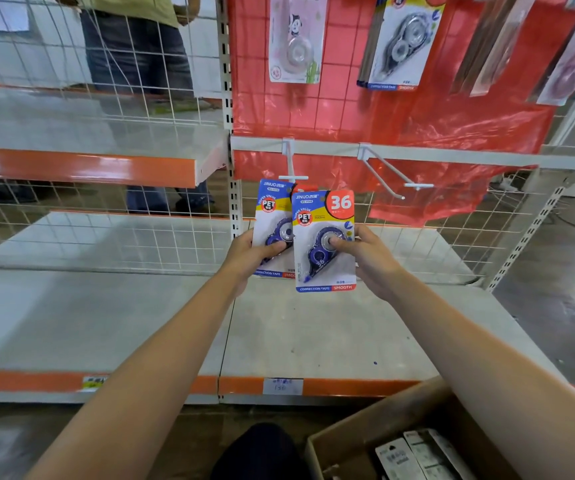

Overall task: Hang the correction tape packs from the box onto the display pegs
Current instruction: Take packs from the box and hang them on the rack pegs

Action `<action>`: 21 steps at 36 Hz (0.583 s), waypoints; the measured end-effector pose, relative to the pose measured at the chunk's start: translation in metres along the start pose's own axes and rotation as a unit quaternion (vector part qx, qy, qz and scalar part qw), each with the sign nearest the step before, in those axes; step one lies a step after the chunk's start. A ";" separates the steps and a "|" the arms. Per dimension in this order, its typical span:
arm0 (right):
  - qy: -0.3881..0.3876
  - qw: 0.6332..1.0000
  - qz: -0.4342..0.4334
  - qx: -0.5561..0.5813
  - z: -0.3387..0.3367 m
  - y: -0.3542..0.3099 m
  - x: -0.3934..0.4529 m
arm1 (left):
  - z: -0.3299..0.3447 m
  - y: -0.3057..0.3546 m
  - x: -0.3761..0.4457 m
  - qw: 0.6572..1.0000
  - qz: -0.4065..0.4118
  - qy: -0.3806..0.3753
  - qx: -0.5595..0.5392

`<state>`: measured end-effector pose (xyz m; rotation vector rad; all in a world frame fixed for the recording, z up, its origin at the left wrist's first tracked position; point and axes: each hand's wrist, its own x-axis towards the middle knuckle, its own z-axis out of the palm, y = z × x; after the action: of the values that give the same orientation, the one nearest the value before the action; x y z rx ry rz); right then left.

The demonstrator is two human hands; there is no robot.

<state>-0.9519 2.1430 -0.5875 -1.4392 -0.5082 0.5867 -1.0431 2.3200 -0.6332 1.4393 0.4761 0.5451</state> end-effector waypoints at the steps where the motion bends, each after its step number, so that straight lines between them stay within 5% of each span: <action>1: 0.001 1.000 0.001 0.001 0.000 0.000 0.000 | 0.000 -0.001 0.000 1.000 -0.004 0.002 0.002; 21: 0.003 1.000 -0.001 0.005 0.002 0.003 0.002 | 0.013 0.002 0.014 0.999 -0.022 0.025 0.009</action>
<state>-0.9513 2.1458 -0.5904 -1.4301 -0.5009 0.5838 -1.0245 2.3186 -0.6295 1.4316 0.5533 0.5441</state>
